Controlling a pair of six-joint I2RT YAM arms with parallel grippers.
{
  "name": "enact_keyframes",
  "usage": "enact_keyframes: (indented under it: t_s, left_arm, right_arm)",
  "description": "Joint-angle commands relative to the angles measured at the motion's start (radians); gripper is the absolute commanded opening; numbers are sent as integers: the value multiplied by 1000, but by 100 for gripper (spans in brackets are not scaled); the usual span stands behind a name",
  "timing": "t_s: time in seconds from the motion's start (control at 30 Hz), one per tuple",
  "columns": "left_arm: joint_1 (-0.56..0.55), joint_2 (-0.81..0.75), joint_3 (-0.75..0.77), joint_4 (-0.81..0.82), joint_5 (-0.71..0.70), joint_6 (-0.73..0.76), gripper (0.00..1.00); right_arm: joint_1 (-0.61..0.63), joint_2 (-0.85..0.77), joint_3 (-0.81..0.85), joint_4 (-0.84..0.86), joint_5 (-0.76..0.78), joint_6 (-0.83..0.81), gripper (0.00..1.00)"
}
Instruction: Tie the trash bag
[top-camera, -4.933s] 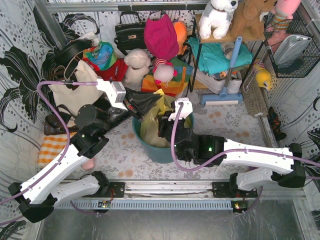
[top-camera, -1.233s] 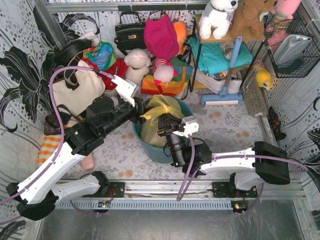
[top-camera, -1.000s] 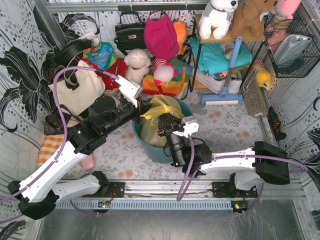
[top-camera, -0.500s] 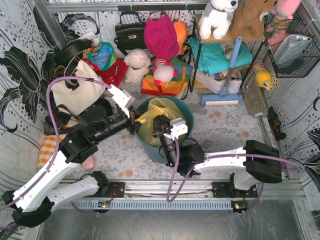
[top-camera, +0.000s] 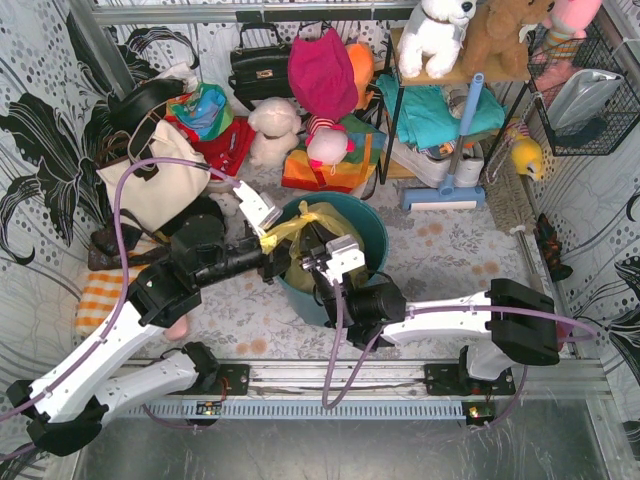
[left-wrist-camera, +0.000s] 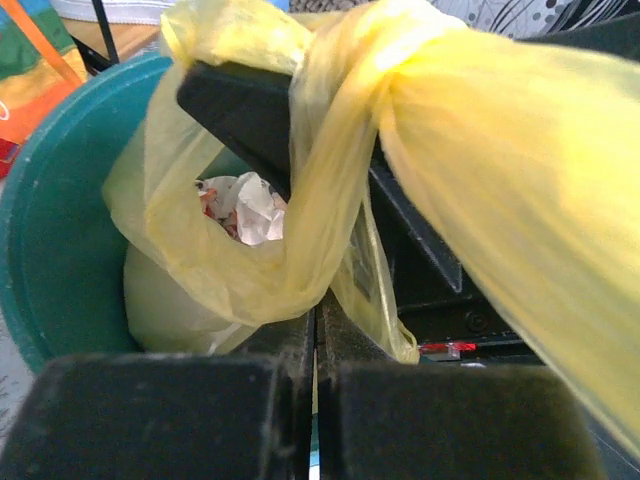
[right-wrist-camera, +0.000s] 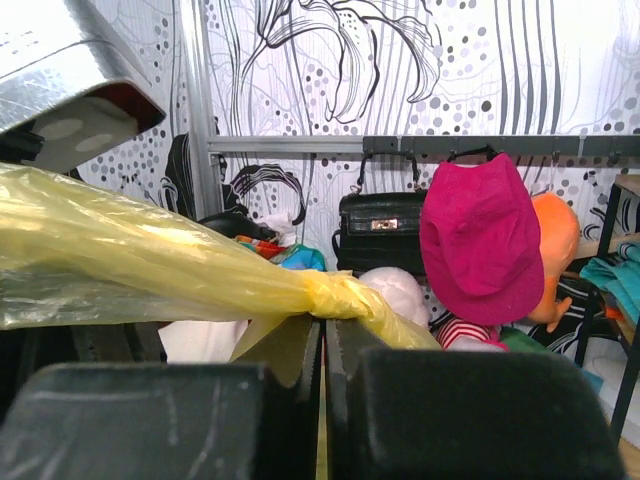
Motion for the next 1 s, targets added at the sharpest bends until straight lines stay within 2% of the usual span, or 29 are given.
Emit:
enact_keyframes:
  t_s: [0.0, 0.17, 0.33, 0.5, 0.6, 0.7, 0.8, 0.97]
  left_arm:
    - [-1, -12, -19, 49, 73, -14, 0]
    - [-1, -19, -44, 82, 156, -10, 0]
    - [-1, -38, -59, 70, 105, -5, 0]
    - [0, -94, -68, 56, -41, -15, 27]
    - [-1, -139, -56, 56, -119, -17, 38]
    - [-1, -192, -43, 61, -195, -14, 44]
    - [-1, -249, -37, 89, -311, -14, 45]
    - [-1, -294, -37, 245, -509, -54, 49]
  right_arm:
    - [-11, 11, 37, 94, -38, -60, 0]
    - [-47, 6, 18, 94, -43, -41, 0]
    - [-63, -13, -10, 95, -73, -37, 0]
    - [-67, -46, -57, 94, -148, 29, 0]
    - [-67, -63, -81, 94, -183, 63, 0]
    - [-67, -75, -96, 95, -193, 83, 0]
    - [-67, -84, -107, 95, -198, 86, 0]
    - [-67, -94, -118, 95, -211, 83, 0]
